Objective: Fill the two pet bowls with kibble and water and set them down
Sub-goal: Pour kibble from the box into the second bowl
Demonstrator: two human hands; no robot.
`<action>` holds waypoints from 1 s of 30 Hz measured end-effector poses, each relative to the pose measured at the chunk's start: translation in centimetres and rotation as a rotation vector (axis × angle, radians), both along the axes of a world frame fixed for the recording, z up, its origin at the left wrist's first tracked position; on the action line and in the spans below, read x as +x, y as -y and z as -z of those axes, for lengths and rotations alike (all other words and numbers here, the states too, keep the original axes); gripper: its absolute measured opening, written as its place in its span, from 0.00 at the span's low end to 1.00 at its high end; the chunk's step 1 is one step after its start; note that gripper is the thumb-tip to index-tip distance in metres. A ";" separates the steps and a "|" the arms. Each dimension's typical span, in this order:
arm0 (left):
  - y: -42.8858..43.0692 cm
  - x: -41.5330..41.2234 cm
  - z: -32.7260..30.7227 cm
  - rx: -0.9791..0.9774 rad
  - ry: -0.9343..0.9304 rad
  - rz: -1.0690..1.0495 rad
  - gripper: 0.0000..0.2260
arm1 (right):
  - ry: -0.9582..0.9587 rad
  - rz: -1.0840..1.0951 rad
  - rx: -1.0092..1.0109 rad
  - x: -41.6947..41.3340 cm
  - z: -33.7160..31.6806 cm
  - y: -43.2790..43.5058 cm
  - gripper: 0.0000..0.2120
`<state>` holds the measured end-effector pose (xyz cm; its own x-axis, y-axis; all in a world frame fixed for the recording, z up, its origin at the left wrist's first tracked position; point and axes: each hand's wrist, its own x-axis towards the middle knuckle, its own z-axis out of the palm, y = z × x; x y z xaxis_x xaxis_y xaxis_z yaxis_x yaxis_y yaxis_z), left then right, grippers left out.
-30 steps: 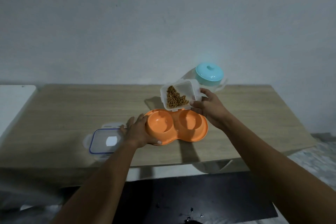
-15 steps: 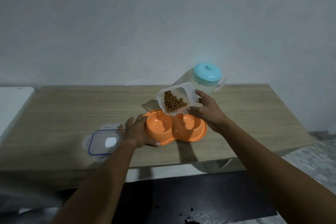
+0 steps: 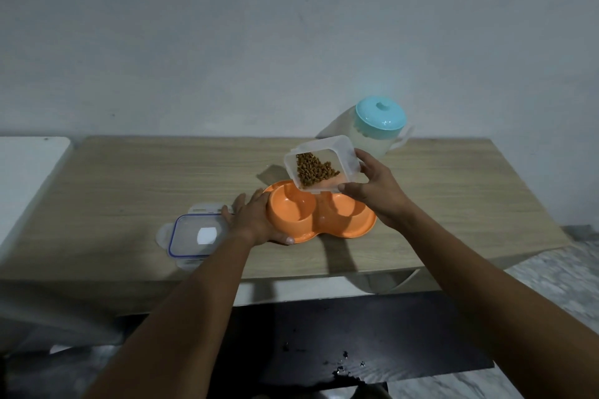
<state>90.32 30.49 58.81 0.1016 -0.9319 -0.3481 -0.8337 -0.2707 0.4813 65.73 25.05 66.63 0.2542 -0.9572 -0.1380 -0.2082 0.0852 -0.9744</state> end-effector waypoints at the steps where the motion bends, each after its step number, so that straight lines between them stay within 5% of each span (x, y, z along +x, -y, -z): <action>1: 0.0 0.0 0.0 -0.003 -0.003 -0.003 0.57 | -0.005 -0.007 -0.009 0.0 0.1 0.1 0.37; 30: -0.1 0.2 0.0 -0.014 -0.023 -0.004 0.55 | -0.083 -0.033 -0.059 0.3 0.5 -0.1 0.36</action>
